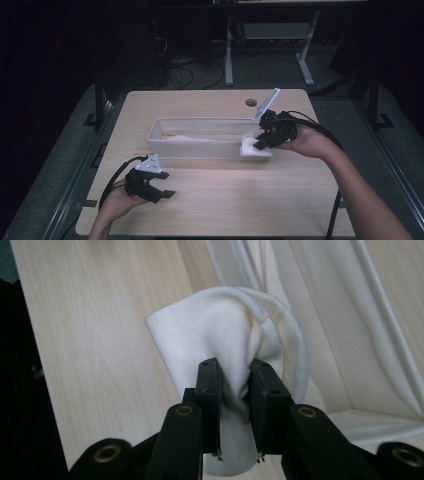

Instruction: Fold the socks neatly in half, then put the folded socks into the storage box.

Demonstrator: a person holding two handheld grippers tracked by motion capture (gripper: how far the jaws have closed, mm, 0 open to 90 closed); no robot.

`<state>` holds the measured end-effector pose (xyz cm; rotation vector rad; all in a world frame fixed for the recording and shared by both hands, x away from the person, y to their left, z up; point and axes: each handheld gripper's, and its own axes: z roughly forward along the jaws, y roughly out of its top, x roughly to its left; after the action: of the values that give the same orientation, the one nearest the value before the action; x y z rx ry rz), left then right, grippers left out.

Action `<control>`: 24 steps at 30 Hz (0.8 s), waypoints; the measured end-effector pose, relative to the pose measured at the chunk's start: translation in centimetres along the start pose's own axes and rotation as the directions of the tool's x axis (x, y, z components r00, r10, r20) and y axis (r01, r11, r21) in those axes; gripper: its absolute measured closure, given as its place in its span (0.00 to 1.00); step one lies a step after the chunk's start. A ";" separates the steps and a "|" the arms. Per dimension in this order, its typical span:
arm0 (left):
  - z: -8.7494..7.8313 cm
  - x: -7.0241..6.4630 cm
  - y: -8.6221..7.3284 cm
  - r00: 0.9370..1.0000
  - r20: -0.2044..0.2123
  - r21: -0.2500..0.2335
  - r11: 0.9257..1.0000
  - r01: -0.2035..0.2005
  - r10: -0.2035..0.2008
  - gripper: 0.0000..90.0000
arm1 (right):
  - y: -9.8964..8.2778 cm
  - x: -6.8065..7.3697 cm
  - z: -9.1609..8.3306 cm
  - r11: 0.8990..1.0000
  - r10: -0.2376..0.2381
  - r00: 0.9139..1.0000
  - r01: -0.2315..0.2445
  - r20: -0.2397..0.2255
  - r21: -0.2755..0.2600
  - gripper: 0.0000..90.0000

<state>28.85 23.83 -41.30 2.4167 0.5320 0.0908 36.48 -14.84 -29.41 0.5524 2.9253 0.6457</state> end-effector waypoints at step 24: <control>-0.1 0.1 -0.2 1.000 0.000 0.003 1.000 0.006 -0.006 0.34 | 0.1 -5.2 0.2 0.998 0.062 0.998 -0.062 0.024 -0.001 0.84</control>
<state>28.80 24.06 -41.35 2.4180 0.5402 0.0869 41.41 -16.57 -29.44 0.6487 2.8962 0.6416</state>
